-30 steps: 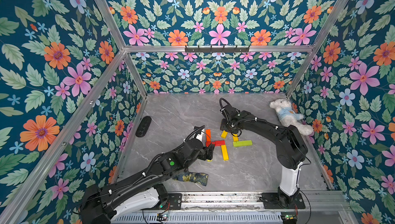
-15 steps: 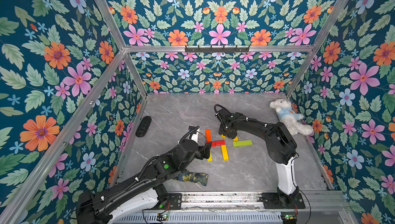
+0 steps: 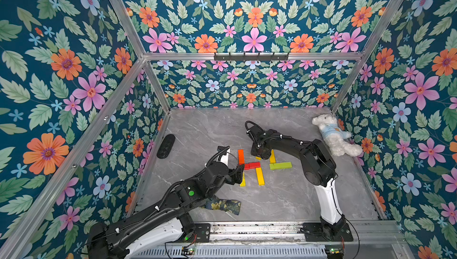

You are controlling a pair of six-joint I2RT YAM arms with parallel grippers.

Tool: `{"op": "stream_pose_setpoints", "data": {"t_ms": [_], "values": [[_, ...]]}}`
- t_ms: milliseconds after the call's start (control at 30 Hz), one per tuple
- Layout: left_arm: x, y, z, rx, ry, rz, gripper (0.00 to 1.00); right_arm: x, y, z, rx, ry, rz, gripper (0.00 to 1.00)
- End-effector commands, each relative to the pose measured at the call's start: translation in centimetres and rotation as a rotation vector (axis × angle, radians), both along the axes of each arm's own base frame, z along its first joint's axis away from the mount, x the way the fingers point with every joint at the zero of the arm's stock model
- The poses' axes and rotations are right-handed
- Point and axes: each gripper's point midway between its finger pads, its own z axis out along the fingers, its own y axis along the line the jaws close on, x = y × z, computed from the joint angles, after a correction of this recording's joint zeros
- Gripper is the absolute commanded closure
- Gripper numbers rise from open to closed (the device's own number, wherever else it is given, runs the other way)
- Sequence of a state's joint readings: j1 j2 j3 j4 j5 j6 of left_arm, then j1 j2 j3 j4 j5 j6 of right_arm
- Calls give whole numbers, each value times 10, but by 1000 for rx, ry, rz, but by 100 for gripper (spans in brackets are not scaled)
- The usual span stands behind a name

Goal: Assemble the letter h with building blocks
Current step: Pick up the building block from the center of the board.

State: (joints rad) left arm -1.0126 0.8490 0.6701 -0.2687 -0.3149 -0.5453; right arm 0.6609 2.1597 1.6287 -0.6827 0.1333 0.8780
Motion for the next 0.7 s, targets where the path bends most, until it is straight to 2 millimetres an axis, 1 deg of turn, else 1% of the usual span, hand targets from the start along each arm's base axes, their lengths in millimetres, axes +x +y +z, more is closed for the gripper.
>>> {"op": "stream_pose_setpoints", "data": {"t_ms": [0,67,167,267,333,433,533,600,667], "values": [[2,3,-1,19,-3,12,1,-4,0,-2,-9,18,18,54],[1,2,-2,23,-2,9,1,-2,0,0,-9,6,32,56],[2,2,-3,28,-1,10,0,2,1,6,-2,-23,57,65],[2,3,-4,29,0,14,1,6,6,15,3,-64,105,72],[3,3,-5,31,3,18,1,9,11,27,10,-112,150,75],[3,3,-5,30,4,22,1,9,16,55,14,-189,215,78],[4,3,-2,27,0,26,1,-2,18,86,37,-246,268,79],[4,4,-2,25,0,29,1,-16,14,101,67,-264,293,79],[4,5,-1,22,-1,36,1,-35,5,112,104,-273,316,79]]}}
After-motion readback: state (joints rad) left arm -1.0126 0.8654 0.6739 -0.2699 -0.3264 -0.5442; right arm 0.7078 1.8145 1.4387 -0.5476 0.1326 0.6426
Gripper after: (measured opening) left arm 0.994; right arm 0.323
